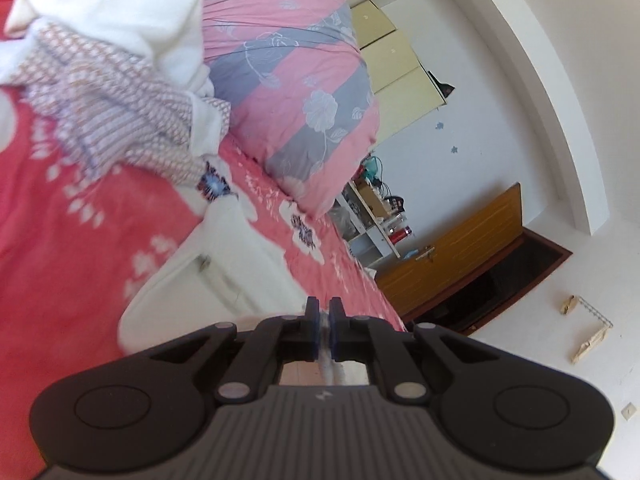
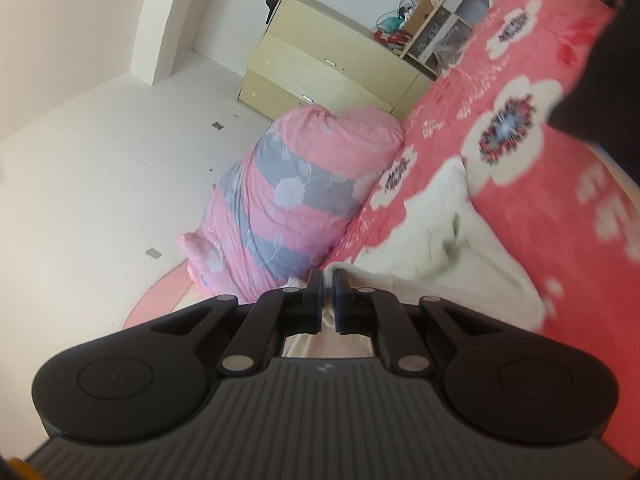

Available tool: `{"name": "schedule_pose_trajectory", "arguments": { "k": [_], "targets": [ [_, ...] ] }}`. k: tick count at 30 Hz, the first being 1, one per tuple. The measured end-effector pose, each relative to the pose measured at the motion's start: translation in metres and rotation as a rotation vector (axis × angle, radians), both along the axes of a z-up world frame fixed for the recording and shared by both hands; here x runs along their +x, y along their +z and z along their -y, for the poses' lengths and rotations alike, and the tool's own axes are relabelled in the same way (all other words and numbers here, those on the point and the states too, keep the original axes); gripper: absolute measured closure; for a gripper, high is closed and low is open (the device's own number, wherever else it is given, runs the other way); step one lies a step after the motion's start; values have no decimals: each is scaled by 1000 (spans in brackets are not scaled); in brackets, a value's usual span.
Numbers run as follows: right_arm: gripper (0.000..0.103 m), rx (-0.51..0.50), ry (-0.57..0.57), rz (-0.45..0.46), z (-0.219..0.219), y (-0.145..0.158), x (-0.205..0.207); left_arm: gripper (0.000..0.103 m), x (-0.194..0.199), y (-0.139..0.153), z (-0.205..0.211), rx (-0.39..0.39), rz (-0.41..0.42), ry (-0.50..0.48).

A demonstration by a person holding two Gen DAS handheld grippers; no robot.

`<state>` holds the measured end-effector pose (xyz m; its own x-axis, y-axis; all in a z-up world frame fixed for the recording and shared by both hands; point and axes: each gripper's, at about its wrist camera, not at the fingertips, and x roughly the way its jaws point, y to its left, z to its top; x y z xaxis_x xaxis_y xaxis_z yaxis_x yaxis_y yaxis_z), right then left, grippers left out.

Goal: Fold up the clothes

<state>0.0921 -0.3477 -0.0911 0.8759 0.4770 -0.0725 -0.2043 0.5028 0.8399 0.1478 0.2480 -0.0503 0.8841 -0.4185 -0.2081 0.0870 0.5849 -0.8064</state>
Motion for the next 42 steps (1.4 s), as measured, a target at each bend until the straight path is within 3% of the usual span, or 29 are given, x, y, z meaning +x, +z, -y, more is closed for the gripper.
{"name": "schedule_pose_trajectory", "arguments": {
  "k": [8, 14, 18, 23, 25, 28, 30, 33, 35, 38, 42],
  "targets": [
    [100, -5, -29, -7, -4, 6, 102, 102, 103, 20, 0, -16, 58, 59],
    [100, -45, -36, -58, -15, -16, 184, 101, 165, 4, 0, 8, 0, 60],
    [100, 1, -40, -128, -11, -51, 194, 79, 155, -15, -7, 137, -45, 28],
    [100, 63, -39, -170, -1, -79, 179, 75, 134, -27, -8, 330, -89, -90],
    [100, 76, -44, -173, 1, -80, 173, 70, 130, -25, 10, 457, -91, -201],
    [100, 75, -40, -165, 1, -75, 167, 67, 129, -26, 51, 734, -109, -333],
    [100, 60, -42, -159, -2, -71, 166, 67, 134, -33, 74, 866, -148, -404],
    [100, 60, -36, -146, -4, -68, 168, 67, 145, -43, 91, 1006, -220, -432],
    [100, 61, -27, -139, -6, -68, 169, 64, 152, -46, 92, 1056, -262, -454],
    [100, 62, -14, -136, -8, -67, 173, 50, 160, -46, 93, 1116, -307, -487],
    [100, 47, 6, -125, -11, -66, 177, 44, 174, -50, 93, 1110, -367, -539]
  ]
}}
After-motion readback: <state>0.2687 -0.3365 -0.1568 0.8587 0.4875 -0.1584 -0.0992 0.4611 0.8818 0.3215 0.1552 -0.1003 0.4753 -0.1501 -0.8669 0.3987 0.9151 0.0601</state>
